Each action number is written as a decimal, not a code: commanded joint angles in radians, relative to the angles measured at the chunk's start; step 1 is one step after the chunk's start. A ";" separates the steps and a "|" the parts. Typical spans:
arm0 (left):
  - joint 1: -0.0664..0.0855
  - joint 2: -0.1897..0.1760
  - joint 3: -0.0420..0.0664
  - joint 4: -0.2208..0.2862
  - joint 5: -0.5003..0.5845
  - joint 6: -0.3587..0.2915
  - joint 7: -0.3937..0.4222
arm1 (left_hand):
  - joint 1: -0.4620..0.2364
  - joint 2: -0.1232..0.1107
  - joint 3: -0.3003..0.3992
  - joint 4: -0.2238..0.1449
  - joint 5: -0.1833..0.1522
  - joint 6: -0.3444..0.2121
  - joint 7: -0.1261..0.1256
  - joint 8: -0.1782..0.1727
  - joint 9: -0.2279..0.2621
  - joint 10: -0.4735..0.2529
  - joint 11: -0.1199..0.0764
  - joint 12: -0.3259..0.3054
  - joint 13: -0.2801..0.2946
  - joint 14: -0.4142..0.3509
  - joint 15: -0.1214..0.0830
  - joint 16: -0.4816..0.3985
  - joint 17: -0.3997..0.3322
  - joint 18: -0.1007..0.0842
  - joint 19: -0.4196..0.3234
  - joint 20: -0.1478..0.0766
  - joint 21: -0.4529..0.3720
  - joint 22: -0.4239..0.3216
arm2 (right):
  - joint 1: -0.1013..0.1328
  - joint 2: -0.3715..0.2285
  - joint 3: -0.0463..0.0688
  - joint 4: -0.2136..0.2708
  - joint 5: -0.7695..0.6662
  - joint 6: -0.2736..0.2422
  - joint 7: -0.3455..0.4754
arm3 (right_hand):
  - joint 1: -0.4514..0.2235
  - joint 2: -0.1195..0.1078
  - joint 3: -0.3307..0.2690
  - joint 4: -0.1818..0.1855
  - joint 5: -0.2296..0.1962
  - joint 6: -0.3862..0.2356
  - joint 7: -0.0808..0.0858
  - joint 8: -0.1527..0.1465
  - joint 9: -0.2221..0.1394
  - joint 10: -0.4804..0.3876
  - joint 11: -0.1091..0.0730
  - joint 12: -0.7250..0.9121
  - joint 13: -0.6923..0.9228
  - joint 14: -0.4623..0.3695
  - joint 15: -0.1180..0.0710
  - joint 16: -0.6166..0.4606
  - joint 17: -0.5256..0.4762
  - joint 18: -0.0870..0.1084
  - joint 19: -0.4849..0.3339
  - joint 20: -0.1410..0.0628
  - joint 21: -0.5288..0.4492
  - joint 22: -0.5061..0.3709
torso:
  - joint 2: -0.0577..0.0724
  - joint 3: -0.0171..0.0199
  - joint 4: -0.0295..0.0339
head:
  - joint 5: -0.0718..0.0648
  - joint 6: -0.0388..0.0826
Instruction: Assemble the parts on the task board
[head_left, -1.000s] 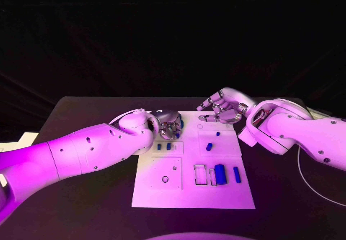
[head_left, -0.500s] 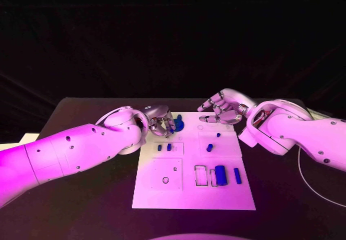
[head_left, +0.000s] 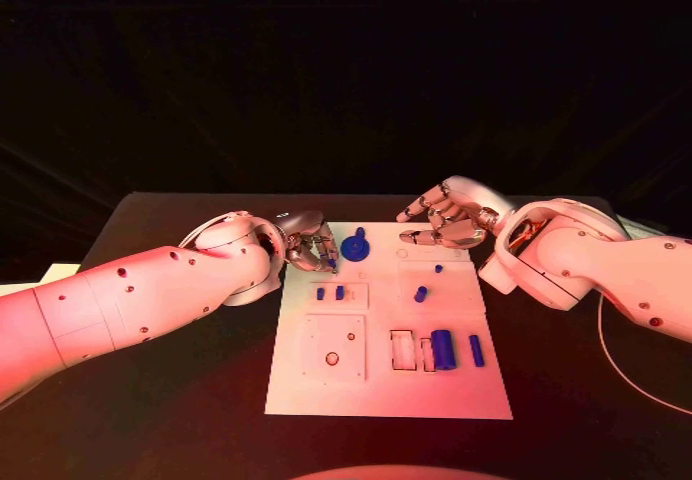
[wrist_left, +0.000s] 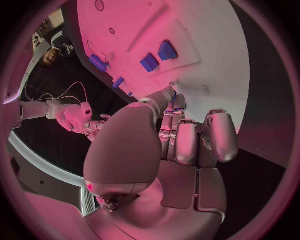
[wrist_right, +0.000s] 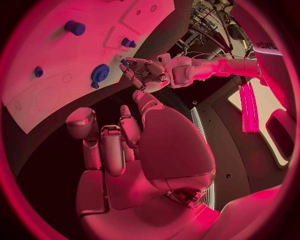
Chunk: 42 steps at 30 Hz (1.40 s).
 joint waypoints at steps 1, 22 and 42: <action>0.000 0.002 -0.001 -0.003 0.005 0.029 0.006 | -0.012 -0.001 0.006 -0.002 -0.003 0.000 0.005 -0.003 0.000 0.002 0.004 -0.007 -0.001 0.030 0.001 -0.006 0.000 -0.014 0.021 -0.002 0.006 0.052 | -0.001 0.001 0.000 0.000 -0.003 0.013 0.008 | -0.005 0.001 0.005 0.000 0.006 0.004 0.001 0.000 -0.001 -0.006 -0.001 -0.001 -0.001 0.066 -0.006 -0.003 0.100 0.011 -0.008 -0.001 -0.004 0.000 | -0.001 0.0005 0.0006 | 0.000 -0.003; -0.005 0.019 -0.010 -0.018 -0.011 0.037 0.010 | -0.012 0.001 0.010 -0.005 -0.003 0.002 0.005 -0.005 -0.001 0.004 0.003 -0.009 -0.001 0.030 0.001 -0.005 0.000 -0.015 0.021 -0.001 0.007 0.053 | -0.001 0.003 0.000 0.002 -0.003 0.013 0.008 | -0.005 0.001 0.005 0.000 0.006 0.004 0.001 0.000 -0.001 -0.006 -0.001 -0.001 -0.001 0.066 -0.006 -0.003 0.100 0.011 -0.008 -0.001 -0.004 0.000 | 0.000 0.0006 0.0002 | -0.002 -0.009; -0.005 0.031 -0.013 -0.028 -0.041 0.064 0.000 | -0.013 0.001 0.013 -0.008 -0.003 0.005 0.003 -0.005 -0.002 0.009 0.002 -0.011 0.000 0.031 0.000 -0.002 0.003 -0.014 0.020 -0.001 0.005 0.052 | -0.001 0.003 0.000 0.002 -0.003 0.013 0.007 | -0.007 0.002 0.007 0.001 0.006 0.005 0.001 0.000 -0.001 -0.005 -0.001 0.000 0.000 0.066 -0.006 -0.003 0.100 0.011 -0.008 -0.002 -0.005 -0.001 | -0.001 0.0005 0.0004 | -0.002 -0.012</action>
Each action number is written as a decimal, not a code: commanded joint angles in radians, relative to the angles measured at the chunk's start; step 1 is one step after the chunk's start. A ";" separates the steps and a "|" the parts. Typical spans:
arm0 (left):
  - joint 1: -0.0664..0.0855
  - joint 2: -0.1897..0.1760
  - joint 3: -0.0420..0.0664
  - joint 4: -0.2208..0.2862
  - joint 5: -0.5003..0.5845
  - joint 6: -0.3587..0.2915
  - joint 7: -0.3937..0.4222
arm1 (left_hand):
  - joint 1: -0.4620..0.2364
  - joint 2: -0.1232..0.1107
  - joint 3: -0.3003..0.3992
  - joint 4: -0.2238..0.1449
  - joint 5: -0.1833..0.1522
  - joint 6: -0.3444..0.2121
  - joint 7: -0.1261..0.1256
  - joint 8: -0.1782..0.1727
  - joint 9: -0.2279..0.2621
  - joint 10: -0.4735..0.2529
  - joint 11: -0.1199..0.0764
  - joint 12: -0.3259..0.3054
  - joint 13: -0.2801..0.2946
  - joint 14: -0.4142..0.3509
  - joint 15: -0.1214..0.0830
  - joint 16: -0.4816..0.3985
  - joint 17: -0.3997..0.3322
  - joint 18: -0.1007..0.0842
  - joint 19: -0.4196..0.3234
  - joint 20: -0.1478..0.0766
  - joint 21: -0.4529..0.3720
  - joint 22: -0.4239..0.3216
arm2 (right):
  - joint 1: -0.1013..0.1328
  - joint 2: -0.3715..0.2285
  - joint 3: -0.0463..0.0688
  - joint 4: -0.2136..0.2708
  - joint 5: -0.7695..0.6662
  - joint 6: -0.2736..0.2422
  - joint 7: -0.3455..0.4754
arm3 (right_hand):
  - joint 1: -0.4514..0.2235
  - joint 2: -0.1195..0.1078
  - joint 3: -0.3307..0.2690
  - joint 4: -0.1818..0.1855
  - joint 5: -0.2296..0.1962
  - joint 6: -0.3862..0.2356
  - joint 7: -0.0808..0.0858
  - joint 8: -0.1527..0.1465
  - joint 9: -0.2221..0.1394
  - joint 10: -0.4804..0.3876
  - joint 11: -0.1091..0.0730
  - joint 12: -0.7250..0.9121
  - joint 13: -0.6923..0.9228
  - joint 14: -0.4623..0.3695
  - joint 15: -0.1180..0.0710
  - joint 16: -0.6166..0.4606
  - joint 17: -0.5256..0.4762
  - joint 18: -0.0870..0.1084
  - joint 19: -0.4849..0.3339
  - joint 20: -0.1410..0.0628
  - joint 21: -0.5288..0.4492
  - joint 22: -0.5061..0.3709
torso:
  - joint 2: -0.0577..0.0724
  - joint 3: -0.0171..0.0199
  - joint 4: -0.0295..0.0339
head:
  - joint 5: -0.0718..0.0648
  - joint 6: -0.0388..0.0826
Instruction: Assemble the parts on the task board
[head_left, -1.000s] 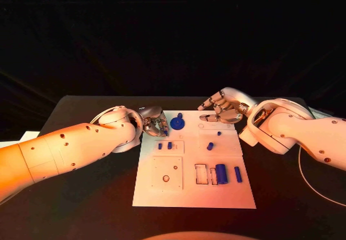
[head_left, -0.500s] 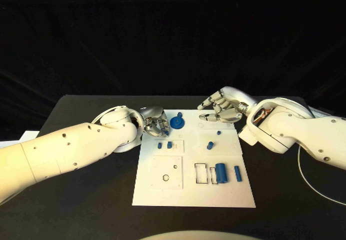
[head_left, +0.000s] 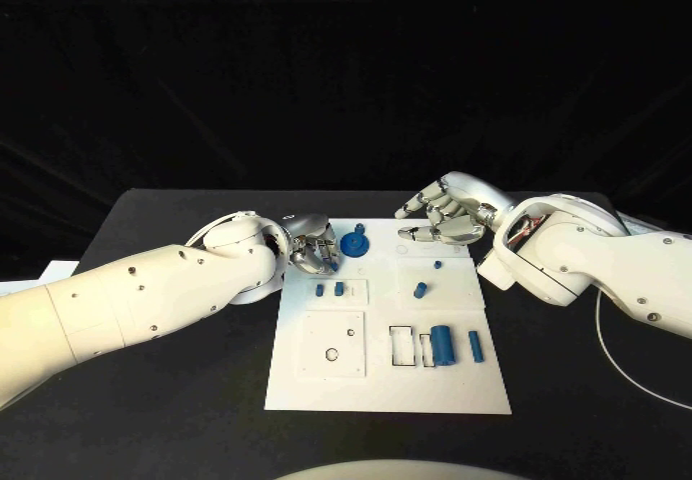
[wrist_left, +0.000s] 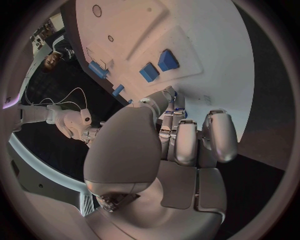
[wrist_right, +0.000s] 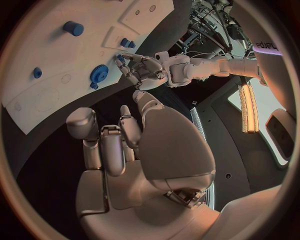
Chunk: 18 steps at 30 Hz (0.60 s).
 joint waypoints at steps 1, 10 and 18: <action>0.000 0.003 0.000 -0.003 -0.019 0.027 -0.003 | -0.009 -0.003 0.005 0.000 -0.003 0.006 0.004 -0.003 0.000 0.005 -0.002 -0.005 0.000 0.031 0.000 -0.002 0.001 -0.016 0.020 -0.001 0.000 0.052 | -0.001 0.000 0.000 0.001 -0.003 0.011 0.007 | -0.007 0.002 0.007 0.001 0.006 0.005 0.000 0.000 -0.001 -0.005 -0.001 0.000 -0.001 0.066 -0.006 -0.003 0.101 0.011 -0.008 -0.002 -0.005 -0.001 | 0.000 0.0000 0.0004 | 0.000 -0.001; 0.000 0.004 -0.001 -0.007 -0.022 0.025 -0.003 | -0.015 -0.008 0.010 -0.005 -0.003 -0.013 0.012 -0.019 -0.007 -0.006 0.005 -0.020 -0.003 0.031 0.004 0.000 0.001 -0.016 0.019 0.000 0.000 0.053 | -0.001 -0.001 0.000 0.000 -0.003 0.011 0.007 | -0.007 0.002 0.007 0.001 0.006 0.005 0.000 0.000 -0.001 -0.005 -0.001 0.000 -0.001 0.066 -0.006 -0.003 0.101 0.011 -0.008 -0.002 -0.005 -0.001 | 0.000 -0.0007 0.0009 | 0.001 -0.003; 0.000 0.003 -0.001 -0.005 -0.020 0.015 0.001 | -0.032 -0.028 0.032 -0.015 -0.005 -0.102 0.031 -0.049 -0.039 -0.038 0.025 -0.057 -0.014 0.028 0.021 0.001 -0.007 -0.017 0.016 0.014 -0.003 0.054 | -0.001 -0.002 0.000 -0.003 -0.003 0.011 0.006 | -0.008 0.001 0.007 0.001 0.006 0.005 0.001 0.000 -0.001 -0.007 -0.001 -0.003 -0.004 0.065 -0.006 -0.005 0.098 0.011 -0.009 -0.002 -0.006 -0.003 | 0.000 -0.0007 0.0004 | 0.002 -0.003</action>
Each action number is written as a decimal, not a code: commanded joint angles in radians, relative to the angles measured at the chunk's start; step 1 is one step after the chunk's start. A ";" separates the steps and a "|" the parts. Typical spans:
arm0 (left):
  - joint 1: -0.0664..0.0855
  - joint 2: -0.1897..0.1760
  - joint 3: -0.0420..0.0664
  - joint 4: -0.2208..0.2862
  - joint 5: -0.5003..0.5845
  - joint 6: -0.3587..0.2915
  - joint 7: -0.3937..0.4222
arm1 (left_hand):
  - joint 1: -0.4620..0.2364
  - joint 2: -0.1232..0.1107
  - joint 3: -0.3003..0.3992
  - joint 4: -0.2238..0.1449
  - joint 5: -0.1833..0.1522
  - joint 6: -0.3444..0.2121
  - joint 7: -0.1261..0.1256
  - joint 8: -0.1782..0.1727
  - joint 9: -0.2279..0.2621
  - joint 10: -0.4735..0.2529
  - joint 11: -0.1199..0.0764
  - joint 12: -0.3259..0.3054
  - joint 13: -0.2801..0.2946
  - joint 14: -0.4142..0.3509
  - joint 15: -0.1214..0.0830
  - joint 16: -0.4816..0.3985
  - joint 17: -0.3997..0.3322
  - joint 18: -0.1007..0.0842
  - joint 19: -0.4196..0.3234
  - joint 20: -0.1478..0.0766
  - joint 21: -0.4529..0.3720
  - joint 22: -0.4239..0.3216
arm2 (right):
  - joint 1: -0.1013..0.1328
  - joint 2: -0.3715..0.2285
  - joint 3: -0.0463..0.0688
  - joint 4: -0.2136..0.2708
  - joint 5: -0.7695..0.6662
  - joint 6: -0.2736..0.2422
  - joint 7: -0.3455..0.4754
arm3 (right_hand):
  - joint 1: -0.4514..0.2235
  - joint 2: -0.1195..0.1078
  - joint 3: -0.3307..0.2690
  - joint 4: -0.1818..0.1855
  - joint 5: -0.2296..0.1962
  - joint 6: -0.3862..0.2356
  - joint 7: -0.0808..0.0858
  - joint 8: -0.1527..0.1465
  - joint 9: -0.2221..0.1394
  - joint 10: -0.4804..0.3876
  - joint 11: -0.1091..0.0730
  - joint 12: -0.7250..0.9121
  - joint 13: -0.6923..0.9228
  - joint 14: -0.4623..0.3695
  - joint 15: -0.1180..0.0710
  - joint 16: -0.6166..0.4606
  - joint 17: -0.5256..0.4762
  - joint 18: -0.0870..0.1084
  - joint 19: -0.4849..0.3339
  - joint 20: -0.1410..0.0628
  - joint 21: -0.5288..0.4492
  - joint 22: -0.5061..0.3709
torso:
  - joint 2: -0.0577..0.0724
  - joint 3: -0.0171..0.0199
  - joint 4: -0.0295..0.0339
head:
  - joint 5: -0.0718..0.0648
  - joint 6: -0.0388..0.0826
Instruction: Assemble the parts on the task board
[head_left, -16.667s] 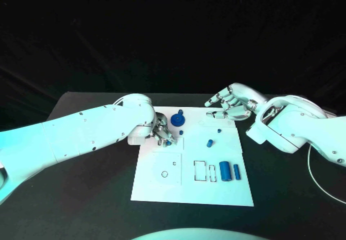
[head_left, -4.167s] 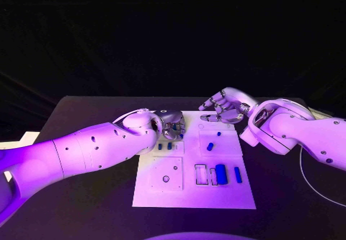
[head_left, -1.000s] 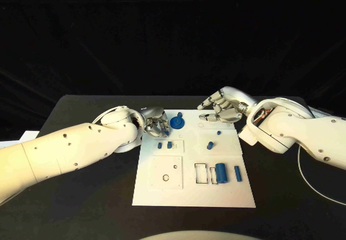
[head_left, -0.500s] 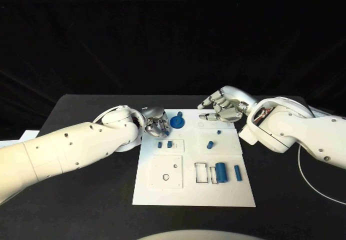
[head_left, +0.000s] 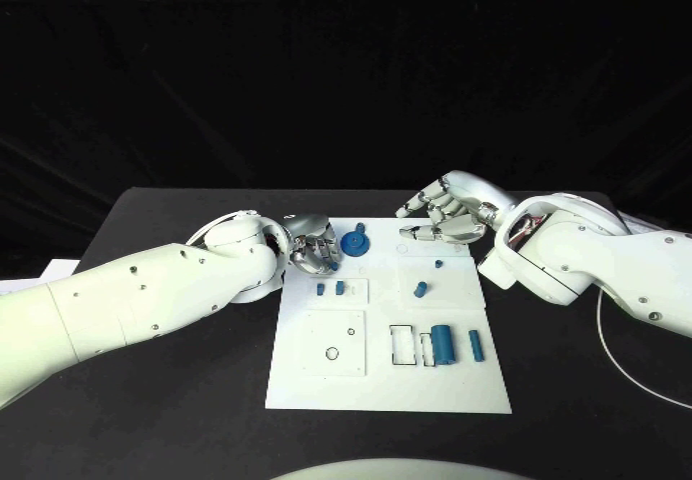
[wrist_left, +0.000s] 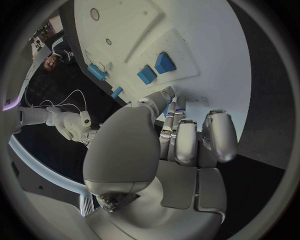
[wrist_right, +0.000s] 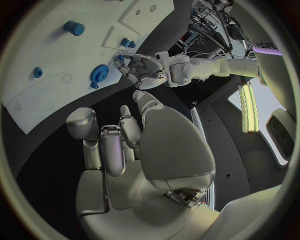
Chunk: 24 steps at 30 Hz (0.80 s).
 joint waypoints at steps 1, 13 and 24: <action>0.000 0.000 0.000 0.001 -0.005 0.004 0.002 | -0.010 -0.006 0.010 -0.001 -0.005 -0.016 0.002 -0.003 -0.006 -0.009 0.002 -0.008 -0.003 0.029 0.009 0.001 -0.004 -0.017 0.016 0.007 -0.004 0.054 | -0.001 -0.001 0.000 -0.003 -0.004 0.011 0.005 | -0.008 0.001 0.007 0.001 0.006 0.005 0.001 0.000 -0.001 -0.007 -0.001 -0.003 -0.004 0.065 -0.006 -0.005 0.098 0.011 -0.009 -0.002 -0.006 -0.003 | 0.000 -0.0003 -0.0003 | 0.001 0.000; 0.000 -0.016 0.001 0.013 0.009 -0.016 0.007 | -0.018 -0.016 0.022 -0.006 -0.004 -0.033 0.007 0.000 -0.018 -0.029 0.009 -0.014 -0.009 0.026 0.014 -0.001 -0.014 -0.014 0.012 0.013 -0.016 0.048 | 0.000 -0.011 0.000 -0.036 -0.026 0.018 -0.012 | 0.008 -0.014 0.052 -0.002 -0.014 0.004 -0.001 -0.001 0.000 -0.258 -0.006 -0.488 -0.409 0.041 -0.010 -0.079 0.009 0.029 -0.065 -0.006 -0.079 -0.108 | -0.001 -0.0006 -0.0004 | -0.001 0.001; 0.002 -0.116 0.012 0.073 0.325 -0.109 0.116 | -0.006 -0.005 0.064 -0.025 0.008 0.001 0.015 0.017 -0.023 -0.037 0.016 -0.008 -0.015 -0.008 0.019 -0.050 -0.102 0.008 -0.029 0.020 -0.127 -0.019 | 0.000 -0.041 0.000 -0.086 -0.343 0.129 -0.072 | 0.061 -0.056 0.154 -0.041 -0.125 0.069 -0.004 0.011 0.003 -0.299 0.011 -0.909 -0.796 0.030 0.000 -0.165 -0.081 0.038 -0.091 -0.001 -0.128 -0.167 | 0.000 0.0015 -0.0013 | -0.004 0.008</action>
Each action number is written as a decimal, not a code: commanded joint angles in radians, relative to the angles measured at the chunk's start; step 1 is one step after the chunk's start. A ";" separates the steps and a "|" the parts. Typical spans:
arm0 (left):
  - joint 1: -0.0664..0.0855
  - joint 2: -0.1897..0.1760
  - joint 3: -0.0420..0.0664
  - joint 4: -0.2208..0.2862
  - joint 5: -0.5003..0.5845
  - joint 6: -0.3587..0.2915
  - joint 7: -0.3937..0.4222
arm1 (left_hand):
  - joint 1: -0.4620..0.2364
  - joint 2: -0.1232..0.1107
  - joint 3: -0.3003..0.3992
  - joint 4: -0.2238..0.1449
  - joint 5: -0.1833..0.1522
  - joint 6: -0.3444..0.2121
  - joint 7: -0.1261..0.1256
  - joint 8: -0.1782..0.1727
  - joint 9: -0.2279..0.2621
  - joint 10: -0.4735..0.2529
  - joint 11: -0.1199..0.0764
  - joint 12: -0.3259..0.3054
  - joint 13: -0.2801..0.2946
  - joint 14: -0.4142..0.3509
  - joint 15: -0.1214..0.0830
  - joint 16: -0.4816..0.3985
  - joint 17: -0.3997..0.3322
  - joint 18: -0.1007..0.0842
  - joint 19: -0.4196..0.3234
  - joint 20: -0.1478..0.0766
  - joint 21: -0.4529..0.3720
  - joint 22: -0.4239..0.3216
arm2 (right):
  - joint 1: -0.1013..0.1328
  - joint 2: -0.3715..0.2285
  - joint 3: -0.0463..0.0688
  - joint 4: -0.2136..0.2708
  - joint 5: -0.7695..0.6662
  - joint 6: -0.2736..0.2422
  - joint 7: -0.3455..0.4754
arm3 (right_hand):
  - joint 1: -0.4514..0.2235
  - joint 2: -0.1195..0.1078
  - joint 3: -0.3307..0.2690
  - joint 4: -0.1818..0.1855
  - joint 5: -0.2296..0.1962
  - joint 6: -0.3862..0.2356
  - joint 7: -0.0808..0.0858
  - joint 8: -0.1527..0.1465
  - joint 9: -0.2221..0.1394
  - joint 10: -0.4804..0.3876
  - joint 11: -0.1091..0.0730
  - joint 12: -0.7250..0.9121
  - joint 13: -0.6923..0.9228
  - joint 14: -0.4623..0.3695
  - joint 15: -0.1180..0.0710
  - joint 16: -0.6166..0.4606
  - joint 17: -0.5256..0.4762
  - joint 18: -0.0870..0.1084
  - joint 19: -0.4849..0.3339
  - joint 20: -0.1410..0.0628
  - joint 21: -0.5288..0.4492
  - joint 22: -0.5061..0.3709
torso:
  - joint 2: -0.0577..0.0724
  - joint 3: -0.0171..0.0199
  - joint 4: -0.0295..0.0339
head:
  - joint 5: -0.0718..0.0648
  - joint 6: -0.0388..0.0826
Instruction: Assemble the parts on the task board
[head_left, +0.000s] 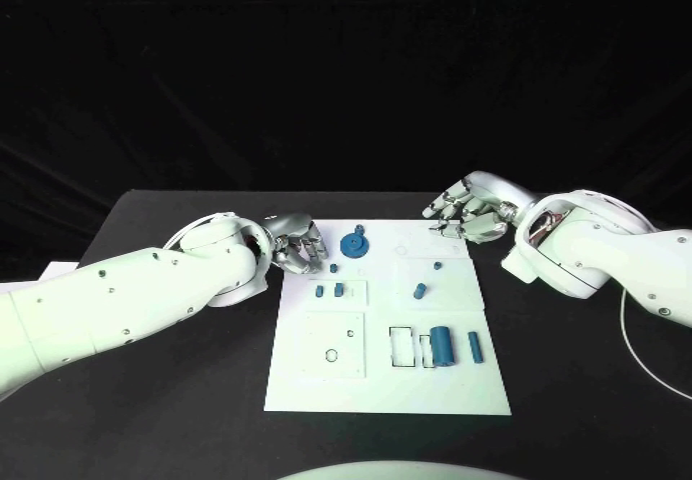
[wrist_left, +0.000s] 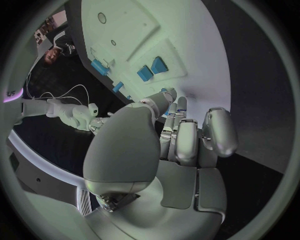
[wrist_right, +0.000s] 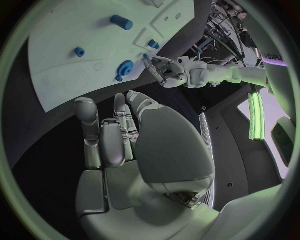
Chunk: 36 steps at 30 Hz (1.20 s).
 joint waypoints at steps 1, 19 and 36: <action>0.001 -0.025 0.002 0.018 0.293 -0.101 0.123 | 0.006 0.012 0.015 -0.002 0.007 0.023 0.003 0.010 -0.001 0.000 -0.002 0.005 0.000 -0.015 0.005 -0.032 -0.052 0.012 -0.023 0.001 -0.056 -0.028 | -0.001 -0.003 0.000 -0.004 -0.247 0.099 -0.052 | 0.008 -0.004 0.018 -0.007 -0.008 0.018 0.005 0.001 -0.001 0.017 -0.003 -0.064 -0.077 0.032 0.008 -0.008 -0.005 0.011 -0.010 0.001 -0.007 -0.003 | 0.001 0.0018 -0.0007 | -0.002 0.003; -0.004 -0.124 -0.015 0.129 1.282 -0.169 0.539 | -0.043 0.035 -0.029 0.010 0.010 0.044 0.001 0.022 -0.013 0.018 -0.008 0.043 0.007 -0.137 0.006 -0.189 -0.305 0.064 -0.152 0.005 -0.354 -0.205 | -0.046 0.026 -0.003 -0.018 -0.625 0.214 -0.149 | -0.012 -0.028 0.067 -0.017 -0.104 0.059 -0.022 -0.020 -0.002 0.030 -0.007 -0.219 -0.336 0.039 0.007 -0.025 -0.017 0.013 -0.021 -0.005 -0.020 -0.014 | 0.002 0.0000 0.0003 | -0.032 0.011; -0.005 -0.139 -0.016 0.143 1.333 -0.161 0.563 | -0.041 0.038 -0.040 0.005 0.010 0.046 -0.001 0.024 -0.015 0.019 -0.009 0.051 0.010 -0.144 0.004 -0.195 -0.317 0.067 -0.158 0.004 -0.373 -0.216 | -0.078 0.073 -0.005 -0.046 -0.634 0.255 -0.125 | -0.009 -0.022 0.078 -0.020 -0.109 0.066 -0.024 -0.024 -0.002 0.038 -0.010 -0.227 -0.365 0.039 0.004 -0.031 -0.023 0.012 -0.018 -0.008 -0.019 -0.011 | 0.002 0.0004 -0.0007 | -0.027 0.005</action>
